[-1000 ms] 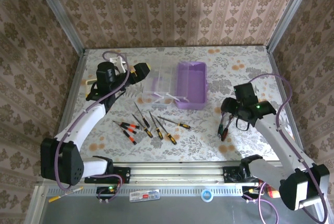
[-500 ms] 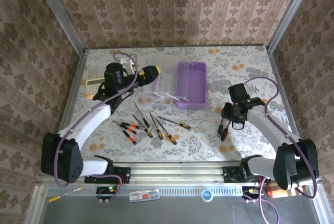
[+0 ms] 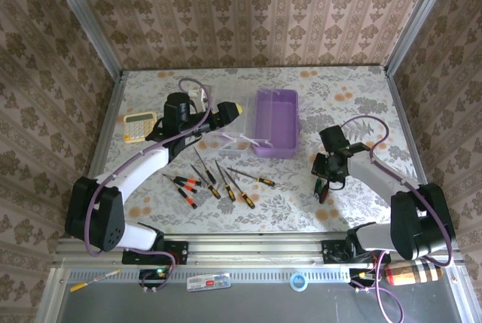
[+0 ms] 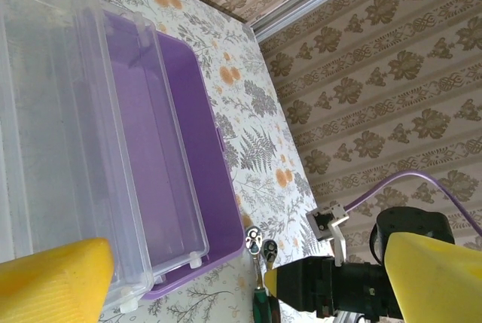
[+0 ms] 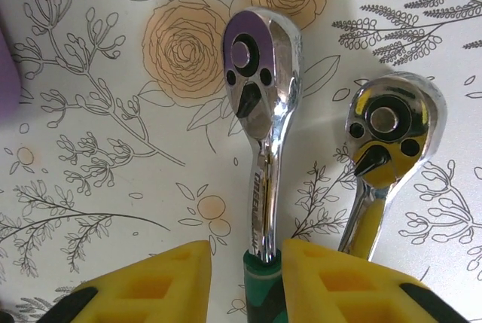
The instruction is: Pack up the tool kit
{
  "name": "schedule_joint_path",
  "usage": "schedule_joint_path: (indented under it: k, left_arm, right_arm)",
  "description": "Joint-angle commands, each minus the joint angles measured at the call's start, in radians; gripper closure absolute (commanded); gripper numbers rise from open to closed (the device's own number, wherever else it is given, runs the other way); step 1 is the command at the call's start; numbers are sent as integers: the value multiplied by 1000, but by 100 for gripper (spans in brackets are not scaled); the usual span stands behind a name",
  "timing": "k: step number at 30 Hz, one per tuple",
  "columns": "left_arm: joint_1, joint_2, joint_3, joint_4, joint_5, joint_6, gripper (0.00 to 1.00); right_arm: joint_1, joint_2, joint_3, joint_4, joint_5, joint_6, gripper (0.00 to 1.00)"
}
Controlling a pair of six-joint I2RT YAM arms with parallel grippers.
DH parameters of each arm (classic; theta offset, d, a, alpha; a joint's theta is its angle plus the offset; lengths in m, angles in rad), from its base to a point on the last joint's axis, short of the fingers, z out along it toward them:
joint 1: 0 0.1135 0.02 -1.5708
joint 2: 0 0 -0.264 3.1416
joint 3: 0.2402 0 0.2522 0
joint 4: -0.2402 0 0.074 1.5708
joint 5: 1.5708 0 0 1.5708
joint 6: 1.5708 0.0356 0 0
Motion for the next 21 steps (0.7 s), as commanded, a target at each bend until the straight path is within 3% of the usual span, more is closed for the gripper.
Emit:
schedule_joint_path:
  k: [1,21]
  left_arm:
    - [0,9,14,33,26,-12,6]
    - [-28,12,31,-1,34,10,8]
  right_arm:
    - [16,37,-3,12,-10,-1,65]
    - [67,198,59,27,1,-22,69]
